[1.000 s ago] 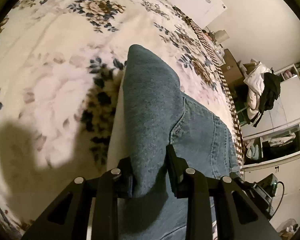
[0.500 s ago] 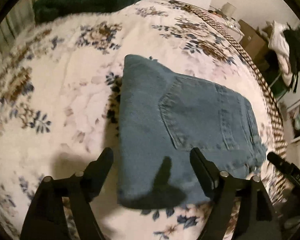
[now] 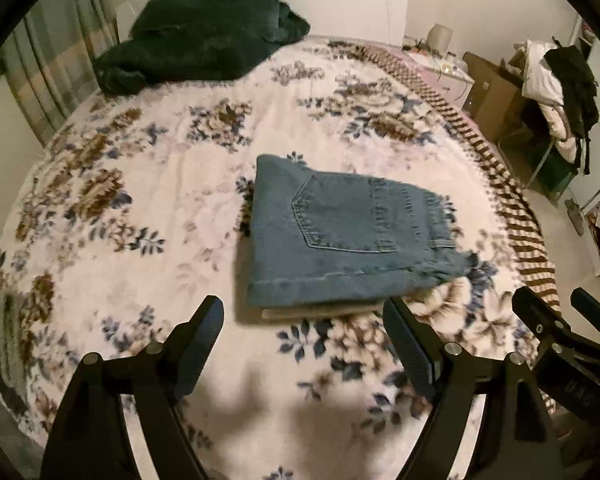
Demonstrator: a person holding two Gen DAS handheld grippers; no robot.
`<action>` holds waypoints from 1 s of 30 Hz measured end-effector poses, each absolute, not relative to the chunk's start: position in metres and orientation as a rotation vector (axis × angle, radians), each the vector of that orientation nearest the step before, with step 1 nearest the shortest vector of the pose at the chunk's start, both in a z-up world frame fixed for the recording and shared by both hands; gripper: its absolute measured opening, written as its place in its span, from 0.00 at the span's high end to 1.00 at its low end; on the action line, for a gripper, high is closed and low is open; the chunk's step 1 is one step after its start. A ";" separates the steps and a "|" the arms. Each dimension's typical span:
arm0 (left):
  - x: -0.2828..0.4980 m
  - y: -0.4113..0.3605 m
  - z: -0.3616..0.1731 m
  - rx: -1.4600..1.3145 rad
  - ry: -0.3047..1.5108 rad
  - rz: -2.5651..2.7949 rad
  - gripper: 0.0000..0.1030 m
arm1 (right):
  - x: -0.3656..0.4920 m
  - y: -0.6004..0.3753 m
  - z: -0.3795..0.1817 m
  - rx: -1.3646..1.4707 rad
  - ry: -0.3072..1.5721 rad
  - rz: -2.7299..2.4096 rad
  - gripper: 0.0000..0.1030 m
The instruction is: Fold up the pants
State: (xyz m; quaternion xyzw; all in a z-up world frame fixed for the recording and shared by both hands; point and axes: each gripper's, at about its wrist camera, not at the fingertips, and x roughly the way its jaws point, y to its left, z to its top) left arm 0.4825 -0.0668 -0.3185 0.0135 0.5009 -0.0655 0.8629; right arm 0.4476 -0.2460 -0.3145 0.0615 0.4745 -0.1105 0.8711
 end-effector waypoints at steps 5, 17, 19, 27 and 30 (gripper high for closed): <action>0.432 -0.065 -0.256 0.019 0.987 -0.128 0.22 | 0.394 -0.241 -0.247 0.101 0.935 -0.226 0.00; 0.316 -0.056 -0.122 0.006 0.846 -0.095 0.22 | 0.254 -0.227 -0.075 0.067 0.765 -0.195 0.00; 0.300 -0.055 -0.104 0.005 0.828 -0.091 0.22 | 0.231 -0.224 -0.050 0.070 0.744 -0.186 0.00; 0.247 -0.051 -0.049 0.003 0.763 -0.107 0.22 | 0.155 -0.219 0.037 0.064 0.671 -0.190 0.00; 0.232 -0.049 -0.038 0.000 0.754 -0.122 0.22 | 0.134 -0.214 0.062 0.055 0.655 -0.193 0.00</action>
